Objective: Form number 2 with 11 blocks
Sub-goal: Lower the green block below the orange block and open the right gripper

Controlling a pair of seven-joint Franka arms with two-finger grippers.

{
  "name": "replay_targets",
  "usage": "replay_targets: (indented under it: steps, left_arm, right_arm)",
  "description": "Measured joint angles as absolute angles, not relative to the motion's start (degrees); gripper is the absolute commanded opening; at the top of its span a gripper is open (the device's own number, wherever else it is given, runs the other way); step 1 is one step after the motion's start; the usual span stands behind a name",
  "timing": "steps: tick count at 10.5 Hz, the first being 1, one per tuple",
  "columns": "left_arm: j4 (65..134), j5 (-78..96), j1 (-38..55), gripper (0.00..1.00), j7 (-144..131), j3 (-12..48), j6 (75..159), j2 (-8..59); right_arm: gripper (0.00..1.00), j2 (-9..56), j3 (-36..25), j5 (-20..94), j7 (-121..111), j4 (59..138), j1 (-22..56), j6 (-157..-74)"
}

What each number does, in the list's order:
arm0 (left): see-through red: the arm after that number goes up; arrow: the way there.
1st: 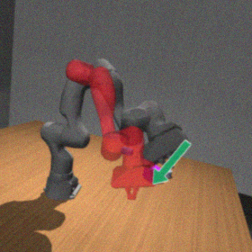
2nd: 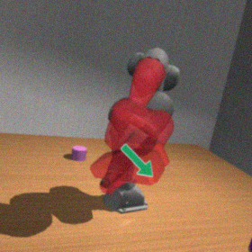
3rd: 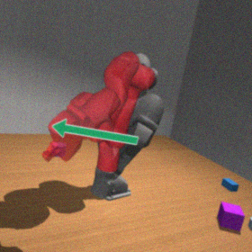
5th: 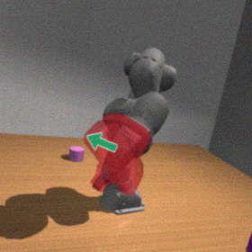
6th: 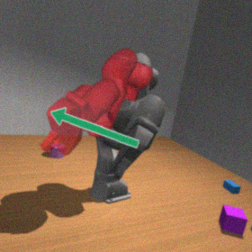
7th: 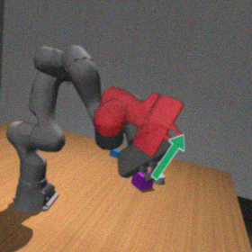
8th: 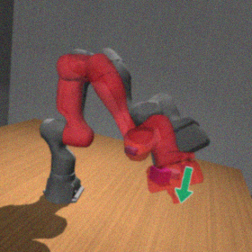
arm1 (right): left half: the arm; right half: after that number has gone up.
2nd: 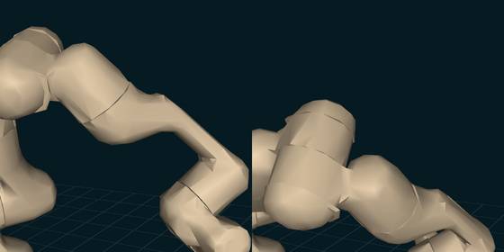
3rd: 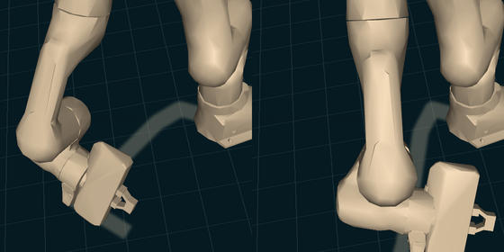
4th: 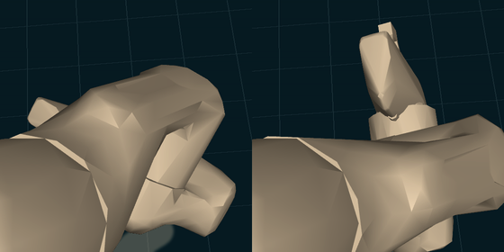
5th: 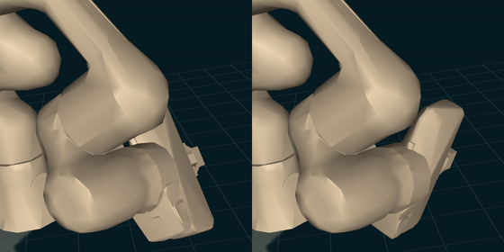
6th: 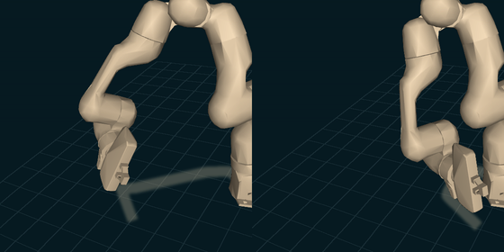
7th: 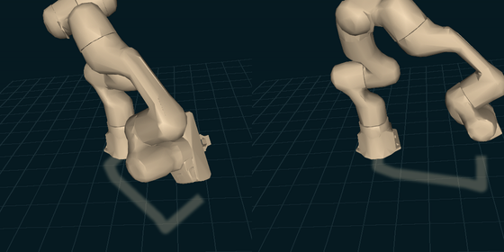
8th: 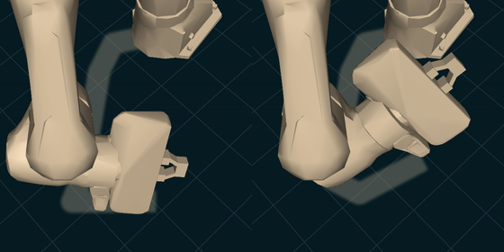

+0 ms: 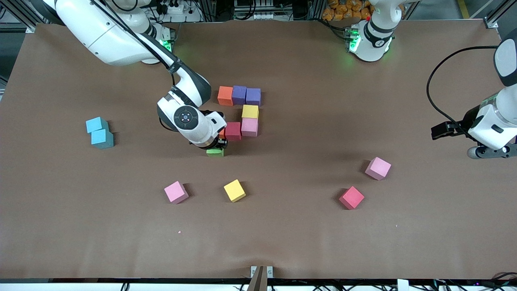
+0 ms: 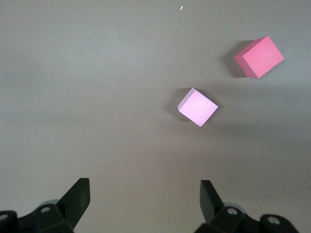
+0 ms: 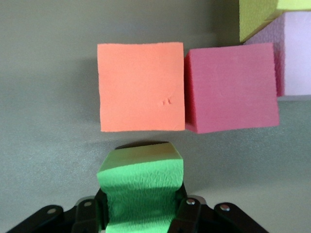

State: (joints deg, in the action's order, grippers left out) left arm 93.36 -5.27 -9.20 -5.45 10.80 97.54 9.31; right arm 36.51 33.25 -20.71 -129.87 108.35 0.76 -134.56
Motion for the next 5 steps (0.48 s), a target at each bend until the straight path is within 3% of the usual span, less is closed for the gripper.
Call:
replay_targets:
  steps: [1,2,5]
  left_arm:
    - [93.4,-5.3,-9.1,1.00,-5.4,10.8,97.5,9.4]
    - [93.4,-5.3,-9.0,1.00,-5.4,10.9,97.5,9.6]
    - [93.4,-5.3,-8.7,1.00,-5.4,11.1,97.5,10.2]
  right_arm:
    - [0.34,36.5,33.3,-20.7,-129.9,108.5,0.8,-134.7]
    - [0.99,36.4,33.3,-20.8,-129.9,108.6,0.8,-134.9]
    - [1.00,36.4,33.3,-20.8,-129.9,109.0,0.8,-135.0]
